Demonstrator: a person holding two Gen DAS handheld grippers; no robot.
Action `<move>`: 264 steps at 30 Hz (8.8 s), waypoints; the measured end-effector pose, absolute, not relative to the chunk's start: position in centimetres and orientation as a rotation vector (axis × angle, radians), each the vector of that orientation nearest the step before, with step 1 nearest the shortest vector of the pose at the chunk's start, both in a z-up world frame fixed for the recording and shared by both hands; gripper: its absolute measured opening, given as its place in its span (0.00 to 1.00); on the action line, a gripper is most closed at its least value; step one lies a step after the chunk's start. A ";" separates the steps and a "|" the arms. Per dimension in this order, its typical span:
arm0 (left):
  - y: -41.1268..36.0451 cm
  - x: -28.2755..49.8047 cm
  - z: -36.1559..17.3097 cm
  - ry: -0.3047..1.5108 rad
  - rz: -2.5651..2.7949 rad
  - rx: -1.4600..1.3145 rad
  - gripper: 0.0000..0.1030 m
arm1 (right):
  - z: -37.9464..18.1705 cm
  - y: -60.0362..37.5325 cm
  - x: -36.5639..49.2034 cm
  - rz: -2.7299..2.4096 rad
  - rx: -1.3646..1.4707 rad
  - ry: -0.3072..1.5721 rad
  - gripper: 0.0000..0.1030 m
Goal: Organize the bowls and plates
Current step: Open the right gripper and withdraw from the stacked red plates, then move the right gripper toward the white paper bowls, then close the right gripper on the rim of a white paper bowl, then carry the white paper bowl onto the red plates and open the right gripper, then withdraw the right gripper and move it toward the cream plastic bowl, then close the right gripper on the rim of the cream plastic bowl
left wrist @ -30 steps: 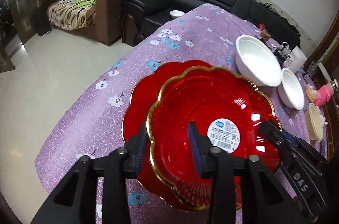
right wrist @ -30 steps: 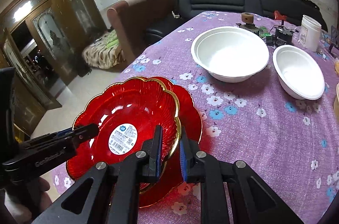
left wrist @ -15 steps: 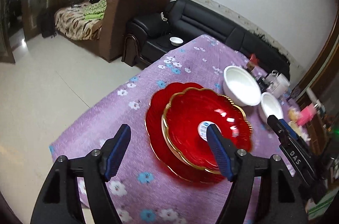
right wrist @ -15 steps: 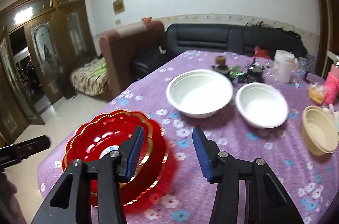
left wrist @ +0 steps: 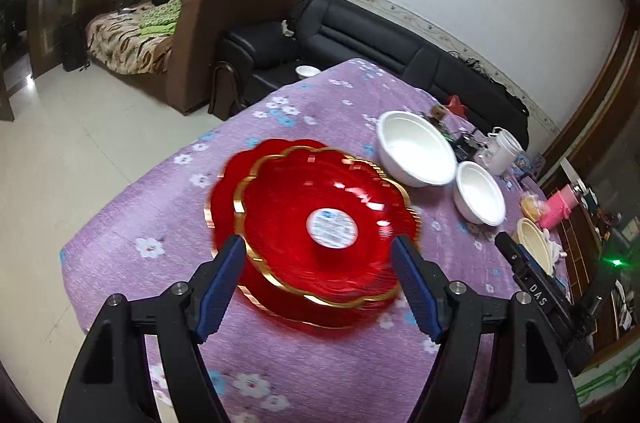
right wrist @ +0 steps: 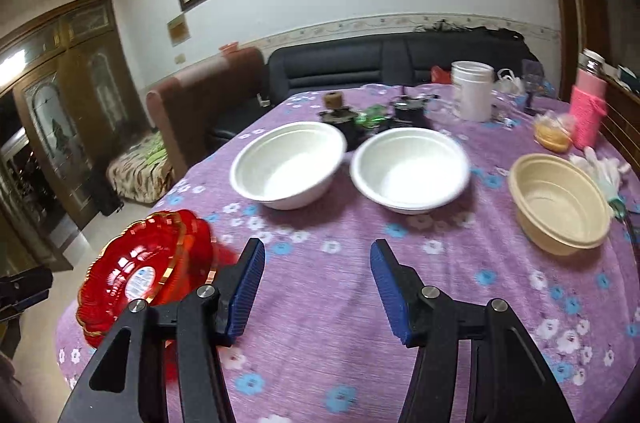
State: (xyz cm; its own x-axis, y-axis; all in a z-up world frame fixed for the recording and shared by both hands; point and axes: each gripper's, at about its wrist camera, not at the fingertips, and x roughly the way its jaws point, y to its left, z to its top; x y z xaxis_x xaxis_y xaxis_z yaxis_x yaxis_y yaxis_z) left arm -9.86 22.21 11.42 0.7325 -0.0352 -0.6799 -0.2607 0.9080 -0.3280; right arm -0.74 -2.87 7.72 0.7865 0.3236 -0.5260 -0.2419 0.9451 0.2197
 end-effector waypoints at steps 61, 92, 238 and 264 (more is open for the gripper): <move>9.7 -11.3 12.3 0.802 -0.136 -0.263 0.73 | 3.3 -18.0 -1.1 -0.037 0.223 0.653 0.62; 18.7 -17.8 29.0 0.623 -0.208 -0.278 0.82 | 33.0 -17.3 -6.1 0.064 0.137 0.380 0.67; 25.7 -9.2 11.8 0.810 0.099 -0.437 0.74 | 10.8 1.6 -1.2 0.513 0.090 0.745 0.62; 10.1 -8.2 9.3 0.934 -0.229 -0.152 0.75 | 5.9 -27.8 1.5 -0.104 0.469 0.742 0.64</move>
State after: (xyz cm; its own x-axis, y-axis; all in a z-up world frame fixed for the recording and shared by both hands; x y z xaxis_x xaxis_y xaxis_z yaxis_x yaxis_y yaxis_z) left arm -8.22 10.06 9.29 0.5728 -0.2601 -0.7774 0.1292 0.9651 -0.2277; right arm 1.52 -27.79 5.94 0.7374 0.0716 -0.6717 0.2540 0.8920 0.3740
